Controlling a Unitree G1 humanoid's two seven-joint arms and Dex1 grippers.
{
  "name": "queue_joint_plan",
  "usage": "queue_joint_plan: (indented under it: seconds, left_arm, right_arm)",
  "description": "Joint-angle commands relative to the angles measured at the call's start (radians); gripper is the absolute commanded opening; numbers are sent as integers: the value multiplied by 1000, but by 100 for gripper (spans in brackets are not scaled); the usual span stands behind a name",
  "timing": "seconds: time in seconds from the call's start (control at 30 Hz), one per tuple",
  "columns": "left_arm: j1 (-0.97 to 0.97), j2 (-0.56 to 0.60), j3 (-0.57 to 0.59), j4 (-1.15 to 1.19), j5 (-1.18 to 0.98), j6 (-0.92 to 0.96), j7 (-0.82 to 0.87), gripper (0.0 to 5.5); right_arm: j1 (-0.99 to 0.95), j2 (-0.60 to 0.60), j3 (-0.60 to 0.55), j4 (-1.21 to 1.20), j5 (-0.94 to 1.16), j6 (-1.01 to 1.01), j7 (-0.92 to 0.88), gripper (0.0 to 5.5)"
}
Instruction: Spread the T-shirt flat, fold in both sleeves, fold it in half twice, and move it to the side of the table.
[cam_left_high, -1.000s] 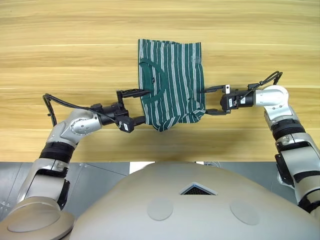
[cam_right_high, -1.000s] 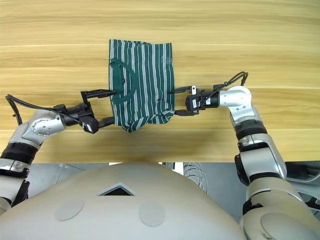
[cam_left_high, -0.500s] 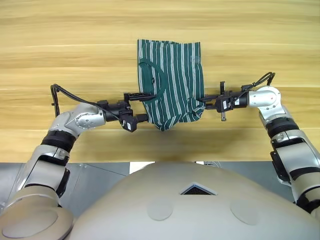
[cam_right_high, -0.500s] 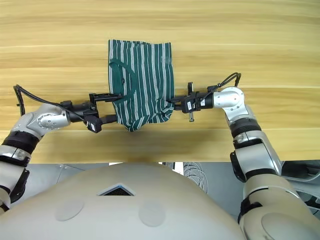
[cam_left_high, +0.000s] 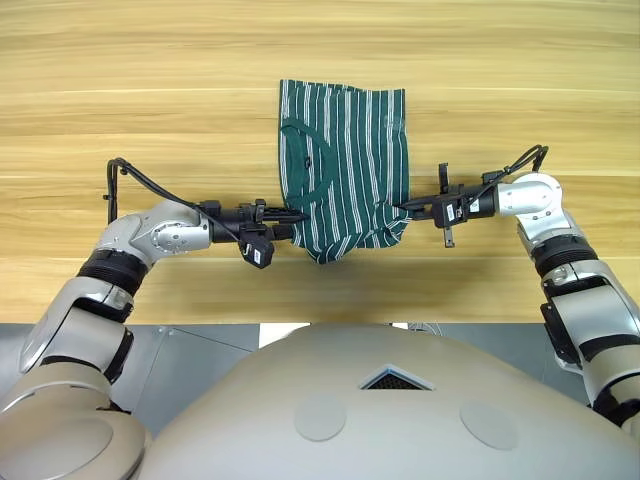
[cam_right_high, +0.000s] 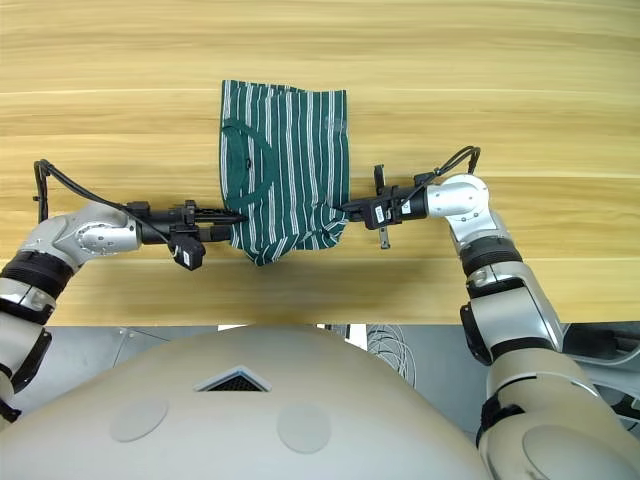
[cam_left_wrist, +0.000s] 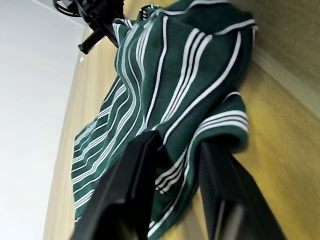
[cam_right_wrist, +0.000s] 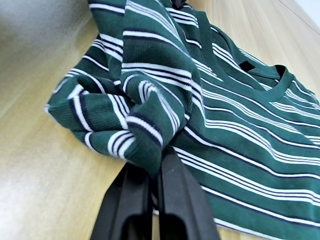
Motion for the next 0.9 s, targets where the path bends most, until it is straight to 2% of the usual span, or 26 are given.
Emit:
queue_joint_plan:
  seconds: [0.03,0.23,0.33,0.47,0.6,0.73,0.9]
  left_arm:
    - [46,5,-64,80,131,81,-28,70]
    - [56,24,-71,79,46,62,-69,18]
    - [104,73,-77,16,-178,71,-153,4]
    - [235,208,-73,-190,-565,170,-284,4]
    - [346,278,-22,-327,-804,274,-382,4]
    - [409,243,8,-396,-962,378,-487,4]
    - [384,152,48,-419,-1086,560,-615,4]
  right_arm:
    - [-2,10,4,-29,15,7,12,0]
    - [8,0,6,-58,29,13,25,0]
    - [53,-36,8,-128,97,64,96,0]
    - [151,-130,-24,-290,271,227,236,0]
    - [204,-170,-64,-374,371,346,314,0]
    - [199,-147,-74,-364,365,384,346,0]
    - [167,-127,-37,-362,400,448,358,0]
